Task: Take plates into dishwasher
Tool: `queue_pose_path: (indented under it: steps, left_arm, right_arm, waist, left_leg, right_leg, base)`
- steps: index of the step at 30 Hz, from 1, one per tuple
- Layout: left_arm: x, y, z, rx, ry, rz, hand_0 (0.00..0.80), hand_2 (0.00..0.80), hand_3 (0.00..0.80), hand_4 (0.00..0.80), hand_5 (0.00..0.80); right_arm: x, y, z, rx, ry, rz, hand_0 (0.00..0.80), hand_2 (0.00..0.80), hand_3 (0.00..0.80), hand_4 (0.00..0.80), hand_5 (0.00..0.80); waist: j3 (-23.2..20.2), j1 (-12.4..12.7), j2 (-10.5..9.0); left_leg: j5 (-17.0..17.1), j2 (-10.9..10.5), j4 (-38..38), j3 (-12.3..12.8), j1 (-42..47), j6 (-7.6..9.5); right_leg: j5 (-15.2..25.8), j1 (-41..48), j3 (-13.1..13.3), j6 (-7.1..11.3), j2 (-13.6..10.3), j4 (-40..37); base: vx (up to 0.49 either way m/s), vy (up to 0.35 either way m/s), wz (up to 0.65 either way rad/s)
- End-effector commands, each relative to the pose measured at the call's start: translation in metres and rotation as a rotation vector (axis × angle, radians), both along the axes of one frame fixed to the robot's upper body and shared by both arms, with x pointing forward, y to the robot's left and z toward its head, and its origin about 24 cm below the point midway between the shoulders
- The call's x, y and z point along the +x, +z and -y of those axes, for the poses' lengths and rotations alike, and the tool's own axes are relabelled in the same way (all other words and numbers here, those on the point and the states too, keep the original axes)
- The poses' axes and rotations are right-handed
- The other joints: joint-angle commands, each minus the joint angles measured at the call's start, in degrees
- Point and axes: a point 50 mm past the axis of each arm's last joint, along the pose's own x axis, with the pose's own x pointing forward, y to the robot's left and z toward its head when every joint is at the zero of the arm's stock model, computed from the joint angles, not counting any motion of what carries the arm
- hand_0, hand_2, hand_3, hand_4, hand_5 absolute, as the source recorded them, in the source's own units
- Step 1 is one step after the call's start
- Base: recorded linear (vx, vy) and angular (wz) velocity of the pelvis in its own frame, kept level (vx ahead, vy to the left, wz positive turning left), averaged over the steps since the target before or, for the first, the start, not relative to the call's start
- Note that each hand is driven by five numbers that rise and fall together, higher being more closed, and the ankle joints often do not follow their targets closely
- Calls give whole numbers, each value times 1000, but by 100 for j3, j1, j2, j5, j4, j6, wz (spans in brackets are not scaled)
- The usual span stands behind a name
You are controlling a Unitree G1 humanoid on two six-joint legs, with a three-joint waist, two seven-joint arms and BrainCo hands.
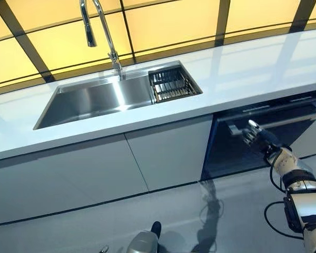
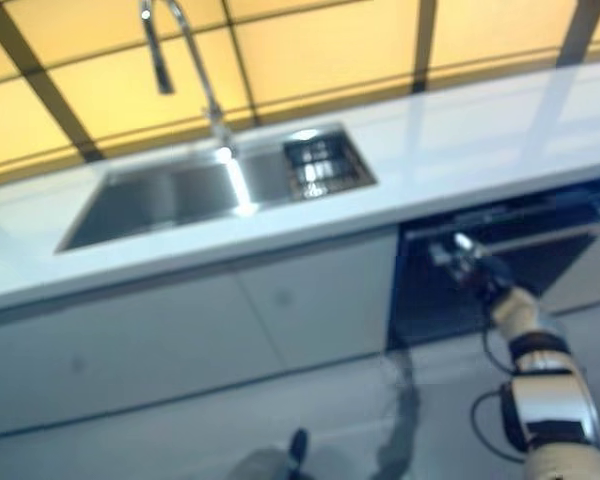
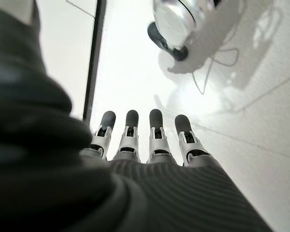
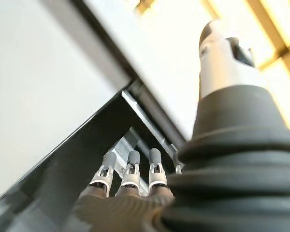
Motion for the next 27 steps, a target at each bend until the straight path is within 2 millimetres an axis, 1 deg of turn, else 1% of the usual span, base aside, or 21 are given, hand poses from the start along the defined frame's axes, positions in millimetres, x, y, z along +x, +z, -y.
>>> queue_pose_path:
  steps: [1,4,5,6,8,9,10,12,14,15,17,19,20,21,22,23,24,25,27]
  left_arm:
    - [28,13,-28,97,-26,54,0,0,0,0,0]
    - [34,15,-31,112,-3,56,0,0,0,0,0]
    - [34,15,-31,113,-2,57,0,0,0,0,0]
    - [40,16,-31,119,7,64,0,0,0,0,0]
    - [46,17,-31,116,10,71,0,0,0,0,0]
    - [47,17,-31,113,8,71,0,0,0,0,0]
    - [53,18,-29,111,8,75,0,0,0,0,0]
    - [60,19,-28,109,7,78,0,0,0,0,0]
    - [66,20,-26,111,16,79,0,0,0,0,0]
    - [67,20,-25,112,19,78,0,0,0,0,0]
    - [69,19,-22,112,13,77,0,0,0,0,0]
    - [66,19,-22,122,22,76,0,0,0,0,0]
    - [63,18,-24,126,32,76,0,0,0,0,0]
    - [60,18,-25,130,47,80,0,0,0,0,0]
    - [56,18,-27,128,65,87,0,0,0,0,0]
    - [54,18,-27,120,76,94,0,0,0,0,0]
    - [53,17,-26,110,71,98,0,0,0,0,0]
    - [55,17,-22,101,54,100,0,0,0,0,0]
    - [65,16,-12,100,26,107,0,0,0,0,0]
  right_arm:
    - [20,36,-4,-196,50,58,0,0,0,0,0]
    - [11,13,-1,-320,80,-83,0,0,0,0,0]
    - [10,10,-1,-333,85,-96,0,0,0,0,0]
    - [6,-4,-6,-378,115,-159,0,0,0,0,0]
    - [-2,-26,-15,-406,165,-229,0,0,0,0,0]
    - [-3,-31,-17,-411,174,-247,0,0,0,0,0]
    - [-9,-47,-26,-413,208,-291,0,0,0,0,0]
    - [-19,-70,-40,-393,245,-341,0,0,0,0,0]
    - [-36,-99,-57,-411,299,-401,0,0,0,0,0]
    - [-44,-110,-63,-420,319,-423,0,0,0,0,0]
    - [-66,-137,-76,-443,368,-468,0,0,0,0,0]
    - [-85,-154,-86,-464,422,-488,0,0,0,0,0]
    - [-91,-159,-91,-460,437,-493,0,0,0,0,0]
    - [-95,-163,-96,-446,449,-503,0,0,0,0,0]
    - [-98,-166,-99,-426,447,-513,0,0,0,0,0]
    - [-101,-168,-99,-425,448,-529,0,0,0,0,0]
    - [-103,-171,-98,-429,446,-546,0,0,0,0,0]
    - [-108,-175,-97,-429,442,-564,0,0,0,0,0]
    - [-116,-180,-90,-448,414,-599,0,0,0,0,0]
  waist:
    - [201,89,-230]
    - [155,21,-302]
    - [149,15,-309]
    - [134,-23,-355]
    - [117,-67,-407]
    - [111,-74,-419]
    - [122,-112,-454]
    - [135,-164,-506]
    - [147,-242,-551]
    - [147,-262,-558]
    - [118,-278,-564]
    - [86,-256,-545]
    - [74,-233,-529]
    - [67,-201,-504]
    - [61,-162,-467]
    - [65,-121,-431]
    - [83,-93,-415]
    - [111,-76,-418]
    - [160,-121,-463]
  left_leg:
    - [-322,52,158,186,73,162]
    - [-213,130,-108,239,95,162]
    - [-198,141,-142,247,99,161]
    - [-148,180,-274,275,106,159]
    - [-120,225,-349,315,98,156]
    - [-119,232,-361,321,97,158]
    - [-139,254,-338,333,85,160]
    - [-190,272,-258,331,57,172]
    - [-258,303,-137,306,39,189]
    - [-275,326,-105,291,47,194]
    - [-314,378,-30,249,57,202]
    - [-270,442,-55,136,80,174]
    - [-199,474,-102,94,70,136]
    - [-33,516,-231,70,30,69]
    - [240,575,-465,108,-29,-30]
    - [559,642,-700,205,-139,-144]
    - [702,669,-819,318,-361,-221]
    - [792,682,-820,463,-559,-254]
    - [747,649,-575,867,-527,-225]
  right_leg:
    - [1173,187,101,-421,168,-987]
    - [1314,139,181,-399,258,-1280]
    - [1334,135,189,-398,268,-1317]
    - [1404,110,233,-389,317,-1467]
    - [1468,85,285,-391,367,-1608]
    - [1481,80,300,-393,379,-1636]
    - [1489,57,342,-401,402,-1657]
    - [1480,20,423,-414,424,-1646]
    - [1441,-8,520,-437,447,-1581]
    - [1410,-13,546,-444,453,-1537]
    - [1271,-4,554,-490,487,-1375]
    - [1144,7,524,-575,582,-1231]
    - [1092,35,471,-640,649,-1198]
    - [1069,89,421,-702,760,-1216]
    - [1087,165,372,-749,903,-1303]
    - [1133,255,330,-776,1025,-1464]
    - [1199,330,318,-797,1124,-1627]
    - [1271,390,315,-804,1205,-1770]
    - [1432,435,180,-791,1224,-2020]
  base:
    - [-63,-57,-7]
    - [-59,-52,-13]
    - [-70,-63,-20]
    - [-73,-62,-20]
    - [-74,-61,-21]
    - [-70,-54,-18]
    - [-69,-52,-15]
    - [-79,-63,-12]
    - [-68,-67,-6]
    - [-69,-64,-5]
    - [-74,-90,-2]
    - [-89,-136,2]
    - [-85,-148,-4]
    - [-82,-152,-3]
    - [-96,-141,-3]
    - [-128,-124,1]
    - [-167,-106,13]
    - [-240,-76,30]
    - [-301,-8,57]
